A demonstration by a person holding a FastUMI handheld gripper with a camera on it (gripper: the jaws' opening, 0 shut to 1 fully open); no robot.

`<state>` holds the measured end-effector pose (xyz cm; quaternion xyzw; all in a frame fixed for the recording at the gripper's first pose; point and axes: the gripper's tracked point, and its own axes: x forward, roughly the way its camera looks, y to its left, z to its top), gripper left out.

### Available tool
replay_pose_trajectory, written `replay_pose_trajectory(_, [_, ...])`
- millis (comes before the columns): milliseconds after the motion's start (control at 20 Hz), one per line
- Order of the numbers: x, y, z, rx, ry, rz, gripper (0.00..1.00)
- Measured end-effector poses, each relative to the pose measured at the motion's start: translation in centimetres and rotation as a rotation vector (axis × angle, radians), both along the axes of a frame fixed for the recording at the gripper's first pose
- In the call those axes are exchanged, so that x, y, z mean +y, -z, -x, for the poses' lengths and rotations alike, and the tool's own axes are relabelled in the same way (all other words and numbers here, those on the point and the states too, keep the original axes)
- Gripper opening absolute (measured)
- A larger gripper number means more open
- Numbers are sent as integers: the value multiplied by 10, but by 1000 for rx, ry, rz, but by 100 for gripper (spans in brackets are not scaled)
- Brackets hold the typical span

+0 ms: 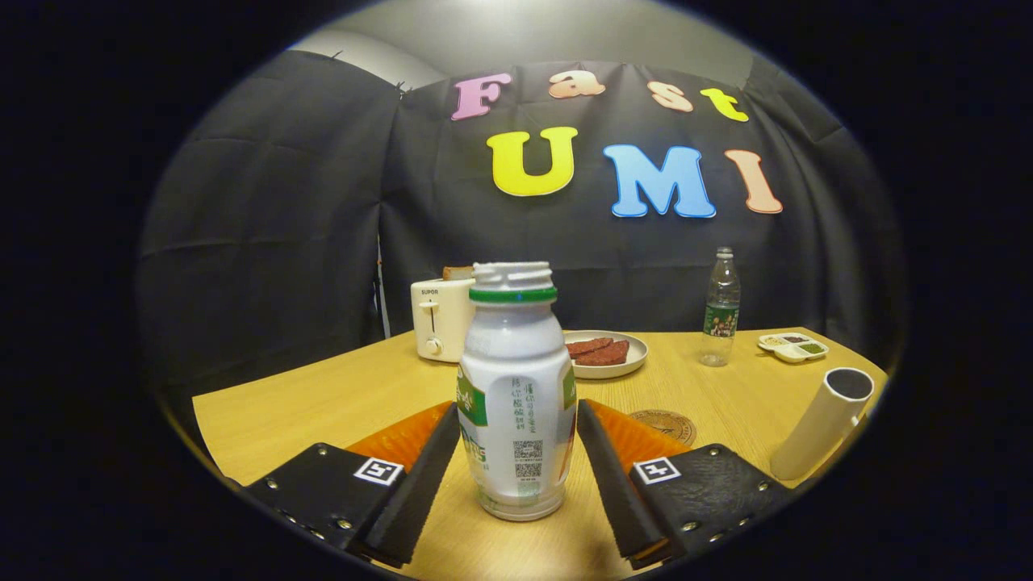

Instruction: Take the bottle from table, then pour the juice into the cup, finally place the bottle on the coaster

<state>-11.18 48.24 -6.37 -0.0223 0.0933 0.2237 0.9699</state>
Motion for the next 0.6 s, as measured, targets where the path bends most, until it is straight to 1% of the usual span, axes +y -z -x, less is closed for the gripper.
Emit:
replay_pose_trajectory(50, [1, 2, -4, -1, 12, -3, 80])
replay_pose_trajectory(250, [-6, -3, -5, -4, 43, -25, 76])
replay_pose_trajectory(300, [-7, -1, -6, 2, 51, -39, 73])
replay_pose_trajectory(350, [-10, -3, -7, 4, 56, -63, 73])
replay_pose_trajectory(400, [-13, -5, -7, 7, 61, -90, 70])
replay_pose_trajectory(600, [-27, -21, -7, 5, 86, -227, 70])
